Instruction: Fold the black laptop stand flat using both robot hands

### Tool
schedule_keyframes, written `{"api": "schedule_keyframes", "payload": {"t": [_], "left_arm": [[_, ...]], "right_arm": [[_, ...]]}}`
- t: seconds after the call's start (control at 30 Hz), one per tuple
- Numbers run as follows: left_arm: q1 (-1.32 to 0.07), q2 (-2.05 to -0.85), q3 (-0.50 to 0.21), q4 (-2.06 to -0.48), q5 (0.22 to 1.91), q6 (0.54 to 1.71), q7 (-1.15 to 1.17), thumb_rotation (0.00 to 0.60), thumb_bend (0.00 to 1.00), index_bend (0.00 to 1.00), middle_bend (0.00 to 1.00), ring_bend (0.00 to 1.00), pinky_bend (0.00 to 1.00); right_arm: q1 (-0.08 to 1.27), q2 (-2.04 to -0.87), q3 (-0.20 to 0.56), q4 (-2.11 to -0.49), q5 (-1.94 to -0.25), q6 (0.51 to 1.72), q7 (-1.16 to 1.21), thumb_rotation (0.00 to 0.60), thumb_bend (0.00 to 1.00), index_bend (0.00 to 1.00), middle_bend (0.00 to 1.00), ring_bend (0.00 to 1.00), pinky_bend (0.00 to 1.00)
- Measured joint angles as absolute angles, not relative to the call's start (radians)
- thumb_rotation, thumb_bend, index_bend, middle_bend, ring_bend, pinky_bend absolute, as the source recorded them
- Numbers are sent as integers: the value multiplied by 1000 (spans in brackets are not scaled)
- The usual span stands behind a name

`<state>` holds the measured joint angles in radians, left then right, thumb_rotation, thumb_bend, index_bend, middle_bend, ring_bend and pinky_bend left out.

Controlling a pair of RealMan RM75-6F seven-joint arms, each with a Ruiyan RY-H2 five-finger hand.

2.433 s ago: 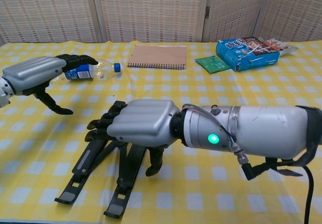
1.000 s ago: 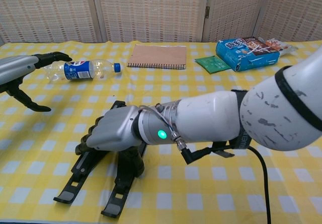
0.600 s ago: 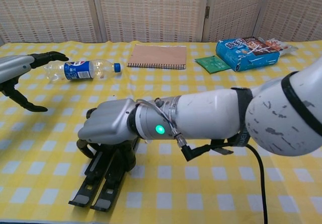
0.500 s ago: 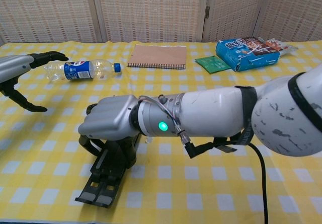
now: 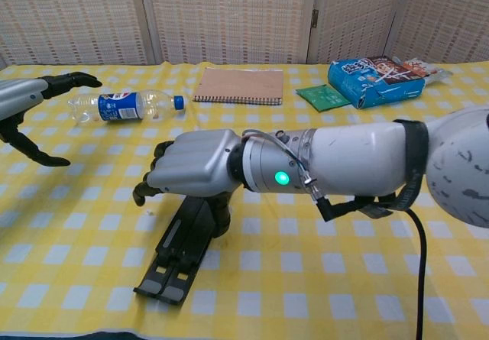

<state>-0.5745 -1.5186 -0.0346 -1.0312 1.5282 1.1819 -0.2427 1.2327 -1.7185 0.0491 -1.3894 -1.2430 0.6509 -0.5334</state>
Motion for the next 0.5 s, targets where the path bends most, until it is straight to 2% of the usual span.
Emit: {"api": "schedule_keyframes", "payload": {"t": [0.33,0.5], "left_arm": [[-541,-1471,-63,-1099,1456,1178,-184,600,149,15,12,0,0],[-497,-1412,-82,-1180,1404,1204,-119,600,152,49,12,0,0]], "right_arm": [[1090,-1622,28,-1544,-1217,865,-572,600,185,0,77,99,0],[958,-1538,-19,-1627,-1230,1045,-587,600,185,0,124,136,0]]}}
